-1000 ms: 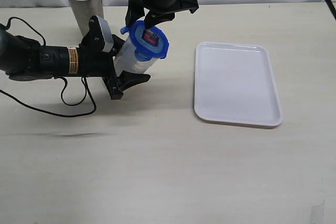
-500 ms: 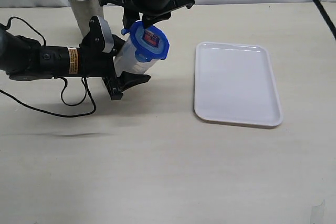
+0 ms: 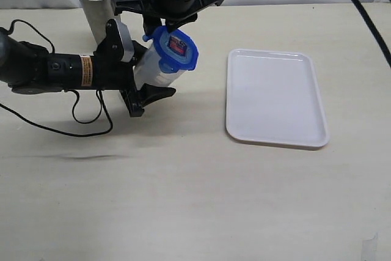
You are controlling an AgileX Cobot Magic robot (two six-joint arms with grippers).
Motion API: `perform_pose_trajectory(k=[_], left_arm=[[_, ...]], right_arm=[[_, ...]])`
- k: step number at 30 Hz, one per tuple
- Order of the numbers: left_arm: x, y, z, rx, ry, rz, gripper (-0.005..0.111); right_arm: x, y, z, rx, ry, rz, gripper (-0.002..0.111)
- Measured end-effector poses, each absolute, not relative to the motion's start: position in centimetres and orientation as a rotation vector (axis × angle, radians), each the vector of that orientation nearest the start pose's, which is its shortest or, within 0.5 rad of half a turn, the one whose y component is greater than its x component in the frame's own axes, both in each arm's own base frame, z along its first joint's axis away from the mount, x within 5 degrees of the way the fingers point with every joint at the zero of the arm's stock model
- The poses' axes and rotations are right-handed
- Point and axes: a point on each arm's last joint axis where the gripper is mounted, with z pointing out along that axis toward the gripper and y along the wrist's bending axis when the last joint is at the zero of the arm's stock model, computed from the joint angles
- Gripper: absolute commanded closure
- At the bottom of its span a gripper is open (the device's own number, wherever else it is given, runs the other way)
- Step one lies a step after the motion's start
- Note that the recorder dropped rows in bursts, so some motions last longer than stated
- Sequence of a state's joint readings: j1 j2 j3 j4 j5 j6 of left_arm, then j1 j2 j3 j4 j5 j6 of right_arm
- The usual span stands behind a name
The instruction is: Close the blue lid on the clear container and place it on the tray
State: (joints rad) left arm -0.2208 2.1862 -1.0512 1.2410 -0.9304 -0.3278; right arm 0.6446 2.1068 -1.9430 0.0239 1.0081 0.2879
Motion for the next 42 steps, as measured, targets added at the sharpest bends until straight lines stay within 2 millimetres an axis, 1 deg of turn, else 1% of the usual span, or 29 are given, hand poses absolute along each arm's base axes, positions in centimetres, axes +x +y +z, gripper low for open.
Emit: perform_pose_trajectory(k=[4, 13, 19, 29, 42], left_arm=[[36.2, -15.2, 9.0, 1.309, 1.546, -0.624, 0.107], [36.2, -15.3, 9.0, 1.314, 1.542, -0.623, 0.107], [36.2, -15.3, 9.0, 1.317, 1.541, -0.622, 0.107], [36.2, -15.3, 9.0, 1.318, 1.54, -0.621, 0.107], [36.1, -15.3, 9.0, 1.318, 1.54, -0.622, 0.107]], right_arm=[[37.4, 28.5, 26.8, -0.484, 2.663, 0.295, 0.075], [37.3, 28.5, 26.8, -0.486, 2.673, 0.29, 0.075], [37.1, 28.8, 26.8, -0.537, 2.655, 0.261, 0.075], [37.3, 29.1, 25.8, -0.584, 2.675, 0.224, 0.076], [37.3, 29.0, 25.8, -0.616, 2.665, 0.184, 0.076]])
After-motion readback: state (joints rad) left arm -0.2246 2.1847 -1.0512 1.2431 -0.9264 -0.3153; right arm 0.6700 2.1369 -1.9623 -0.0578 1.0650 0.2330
